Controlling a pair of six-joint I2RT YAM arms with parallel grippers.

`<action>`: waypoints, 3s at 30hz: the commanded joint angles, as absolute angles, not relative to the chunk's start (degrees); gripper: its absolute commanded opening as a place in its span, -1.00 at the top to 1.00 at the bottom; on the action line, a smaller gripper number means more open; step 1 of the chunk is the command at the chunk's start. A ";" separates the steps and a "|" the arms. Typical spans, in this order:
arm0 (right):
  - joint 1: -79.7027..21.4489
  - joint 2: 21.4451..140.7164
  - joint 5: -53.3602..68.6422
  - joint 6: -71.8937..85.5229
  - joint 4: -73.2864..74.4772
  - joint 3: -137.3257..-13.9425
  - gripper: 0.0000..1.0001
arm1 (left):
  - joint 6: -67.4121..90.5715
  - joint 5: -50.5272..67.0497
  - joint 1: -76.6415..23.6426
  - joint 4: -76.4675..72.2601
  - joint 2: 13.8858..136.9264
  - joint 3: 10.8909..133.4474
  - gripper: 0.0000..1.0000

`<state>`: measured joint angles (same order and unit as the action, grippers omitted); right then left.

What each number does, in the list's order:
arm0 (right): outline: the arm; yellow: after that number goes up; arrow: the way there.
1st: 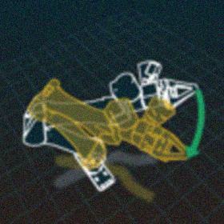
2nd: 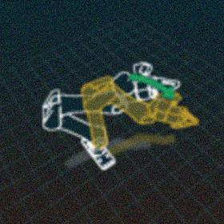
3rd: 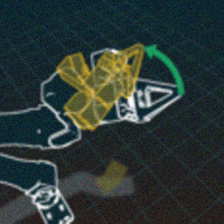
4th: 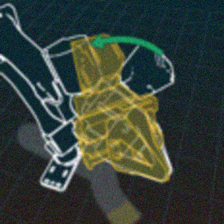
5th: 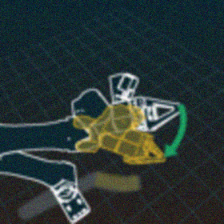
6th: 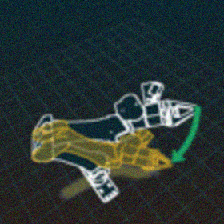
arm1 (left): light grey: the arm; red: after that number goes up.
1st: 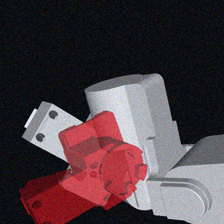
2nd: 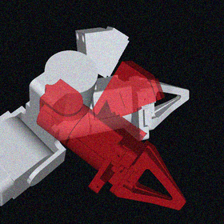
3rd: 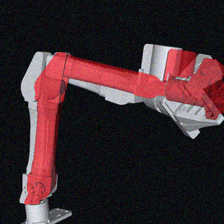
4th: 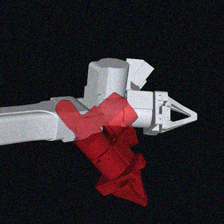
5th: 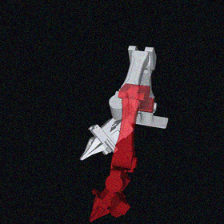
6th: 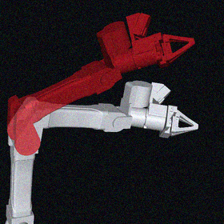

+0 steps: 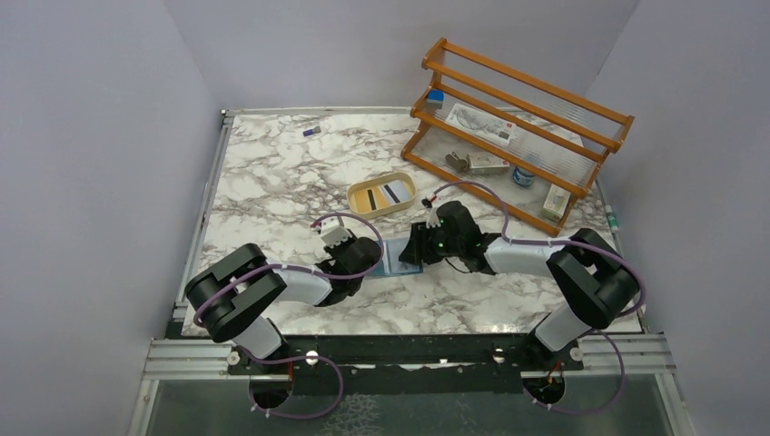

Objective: Take the credit cards out of the card holder

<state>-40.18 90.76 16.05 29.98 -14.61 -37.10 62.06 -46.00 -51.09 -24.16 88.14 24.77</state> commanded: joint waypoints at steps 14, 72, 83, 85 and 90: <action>-40.52 95.39 17.93 31.37 -19.20 -36.37 0.00 | 62.86 -47.58 -51.45 -22.17 88.14 25.91 1.00; -40.61 88.89 19.87 36.86 -31.44 -30.20 -0.57 | 64.25 -47.62 -51.44 -20.85 86.04 24.69 1.00; -40.61 83.73 21.88 35.95 -29.98 -30.74 0.22 | 64.78 -47.14 -51.44 -20.87 86.22 24.55 1.00; -40.61 84.66 22.34 36.08 -30.50 -30.84 0.22 | 64.78 -47.06 -51.44 -20.86 86.18 24.52 1.00; -40.63 87.55 23.64 37.07 -33.00 -30.74 0.20 | 64.47 -47.04 -51.43 -20.84 85.96 24.52 1.00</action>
